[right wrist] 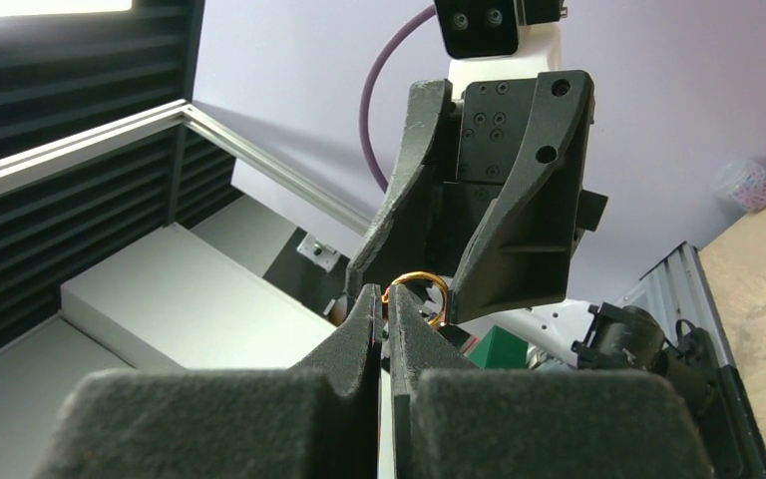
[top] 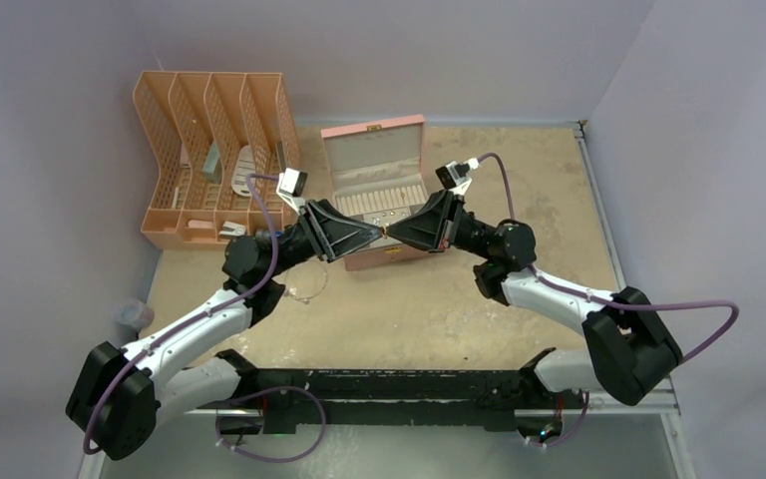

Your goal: Organize the mixed jewelry

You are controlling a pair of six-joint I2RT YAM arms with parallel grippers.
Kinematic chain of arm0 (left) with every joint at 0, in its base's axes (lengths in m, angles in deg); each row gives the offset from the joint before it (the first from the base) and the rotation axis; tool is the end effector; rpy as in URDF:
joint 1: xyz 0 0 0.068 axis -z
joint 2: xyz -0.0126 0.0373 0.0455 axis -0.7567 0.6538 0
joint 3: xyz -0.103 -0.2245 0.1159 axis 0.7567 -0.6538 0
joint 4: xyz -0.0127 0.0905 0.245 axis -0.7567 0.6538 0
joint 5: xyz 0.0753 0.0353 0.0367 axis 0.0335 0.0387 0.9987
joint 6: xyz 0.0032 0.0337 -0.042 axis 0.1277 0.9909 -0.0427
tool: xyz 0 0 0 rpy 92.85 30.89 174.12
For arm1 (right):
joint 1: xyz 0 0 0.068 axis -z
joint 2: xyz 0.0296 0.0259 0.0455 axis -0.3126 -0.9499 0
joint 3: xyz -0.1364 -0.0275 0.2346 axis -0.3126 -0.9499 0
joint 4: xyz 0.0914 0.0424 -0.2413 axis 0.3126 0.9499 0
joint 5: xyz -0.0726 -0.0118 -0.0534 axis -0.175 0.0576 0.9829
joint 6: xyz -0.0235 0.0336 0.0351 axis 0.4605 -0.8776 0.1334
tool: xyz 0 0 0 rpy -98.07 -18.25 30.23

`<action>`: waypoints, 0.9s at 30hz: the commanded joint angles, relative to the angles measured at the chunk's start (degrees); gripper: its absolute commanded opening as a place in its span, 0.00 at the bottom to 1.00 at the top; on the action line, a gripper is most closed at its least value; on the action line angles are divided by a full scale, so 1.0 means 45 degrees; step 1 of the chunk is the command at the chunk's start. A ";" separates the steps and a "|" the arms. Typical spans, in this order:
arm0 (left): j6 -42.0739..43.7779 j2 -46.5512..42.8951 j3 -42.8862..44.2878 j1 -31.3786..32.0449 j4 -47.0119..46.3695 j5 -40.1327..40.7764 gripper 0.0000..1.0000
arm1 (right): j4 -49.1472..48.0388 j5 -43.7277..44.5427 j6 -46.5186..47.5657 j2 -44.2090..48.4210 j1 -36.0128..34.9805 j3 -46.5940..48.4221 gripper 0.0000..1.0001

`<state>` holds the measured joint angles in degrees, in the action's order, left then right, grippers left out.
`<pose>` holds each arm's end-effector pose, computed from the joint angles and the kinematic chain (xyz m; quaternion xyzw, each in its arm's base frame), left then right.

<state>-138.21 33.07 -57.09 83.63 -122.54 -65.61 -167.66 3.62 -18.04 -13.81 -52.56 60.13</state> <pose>0.1706 -0.1401 0.3304 0.0295 0.5395 -0.7755 0.3267 0.1985 0.1634 0.3278 -0.0809 0.4738 0.8443 0.2370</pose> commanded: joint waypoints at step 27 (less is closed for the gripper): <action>0.0054 0.0324 0.0575 -0.0060 -0.2020 -0.0624 0.00 | -0.2662 0.0340 -0.1405 -0.0789 0.0013 -0.0745 0.00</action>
<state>-137.58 35.97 -57.09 82.95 -123.28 -68.21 -175.79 5.56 -26.11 -17.48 -52.63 57.50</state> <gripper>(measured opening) 0.043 0.008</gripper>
